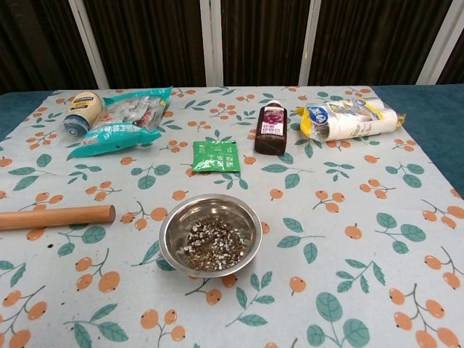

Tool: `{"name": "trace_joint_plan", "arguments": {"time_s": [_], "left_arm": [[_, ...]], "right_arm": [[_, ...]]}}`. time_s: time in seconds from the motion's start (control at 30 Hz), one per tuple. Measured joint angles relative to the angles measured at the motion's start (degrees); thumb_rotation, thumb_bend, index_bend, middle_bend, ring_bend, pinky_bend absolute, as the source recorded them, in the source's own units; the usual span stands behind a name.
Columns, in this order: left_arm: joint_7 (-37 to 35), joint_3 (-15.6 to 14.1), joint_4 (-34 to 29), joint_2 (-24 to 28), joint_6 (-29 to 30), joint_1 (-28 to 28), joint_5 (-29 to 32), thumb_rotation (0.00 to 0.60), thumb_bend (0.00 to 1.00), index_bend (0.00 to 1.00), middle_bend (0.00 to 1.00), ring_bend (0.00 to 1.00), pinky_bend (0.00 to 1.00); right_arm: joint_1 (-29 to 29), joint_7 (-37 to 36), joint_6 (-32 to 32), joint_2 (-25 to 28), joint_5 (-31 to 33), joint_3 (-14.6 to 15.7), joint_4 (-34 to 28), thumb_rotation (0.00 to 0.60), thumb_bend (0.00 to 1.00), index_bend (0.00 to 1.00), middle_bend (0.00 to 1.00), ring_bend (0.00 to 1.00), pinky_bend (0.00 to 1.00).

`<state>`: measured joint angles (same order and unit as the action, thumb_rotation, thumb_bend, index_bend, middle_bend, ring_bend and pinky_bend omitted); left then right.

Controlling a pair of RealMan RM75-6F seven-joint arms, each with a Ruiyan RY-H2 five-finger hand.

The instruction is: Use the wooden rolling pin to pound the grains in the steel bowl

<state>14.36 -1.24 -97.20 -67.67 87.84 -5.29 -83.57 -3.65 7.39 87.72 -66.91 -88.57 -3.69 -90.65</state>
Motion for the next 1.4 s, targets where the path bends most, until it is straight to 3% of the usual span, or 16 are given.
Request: {"name": "trace_joint_plan", "arguments": {"time_s": [0.2, 0.3, 0.53, 0.73, 0.97, 1.17, 1.4], "left_arm": [[1.7, 1.0, -2.7, 0.1, -2.6, -0.8, 2.6, 0.600, 0.17, 0.01, 0.00, 0.00, 0.00], [4.1, 1.6, -4.6, 0.2, -4.0, -1.5, 4.3, 0.600, 0.17, 0.07, 0.00, 0.00, 0.00], [15.7, 4.2, -8.9, -1.5, -8.0, -4.9, 11.5, 0.600, 0.20, 0.17, 0.06, 0.00, 0.00], [27.1, 8.6, -11.1, -6.9, -11.2, -10.6, 22.6, 0.600, 0.28, 0.29, 0.19, 0.00, 0.00], [35.9, 12.1, -10.0, -14.4, -12.2, -16.6, 33.6, 0.600, 0.32, 0.34, 0.23, 0.00, 0.00], [39.6, 12.9, -6.7, -20.0, -11.9, -20.4, 38.9, 0.600, 0.34, 0.37, 0.25, 0.00, 0.00], [40.8, 12.6, -3.6, -23.9, -11.7, -22.9, 40.8, 0.600, 0.34, 0.38, 0.27, 0.00, 0.00]], "right_arm": [[0.0, -0.4, -0.1, 0.2, 0.0, 0.2, -0.3, 0.600, 0.37, 0.00, 0.00, 0.00, 0.00], [0.1, -0.8, -0.2, 0.3, -0.1, 0.3, -0.2, 0.600, 0.37, 0.00, 0.00, 0.00, 0.00], [0.1, -0.9, -0.3, 0.4, -0.6, 0.7, -0.6, 0.600, 0.37, 0.00, 0.00, 0.00, 0.00], [0.2, -1.4, -0.2, 0.5, -0.4, 0.5, -0.6, 0.600, 0.37, 0.00, 0.00, 0.00, 0.00], [0.2, -2.1, -0.2, 0.8, -0.3, 0.6, -0.8, 0.600, 0.37, 0.00, 0.00, 0.00, 0.00], [0.1, -2.2, -0.5, 0.9, -0.2, 0.6, -0.9, 0.600, 0.37, 0.00, 0.00, 0.00, 0.00], [0.1, -2.1, -0.5, 0.9, -0.1, 0.6, -0.9, 0.600, 0.37, 0.00, 0.00, 0.00, 0.00]]}}
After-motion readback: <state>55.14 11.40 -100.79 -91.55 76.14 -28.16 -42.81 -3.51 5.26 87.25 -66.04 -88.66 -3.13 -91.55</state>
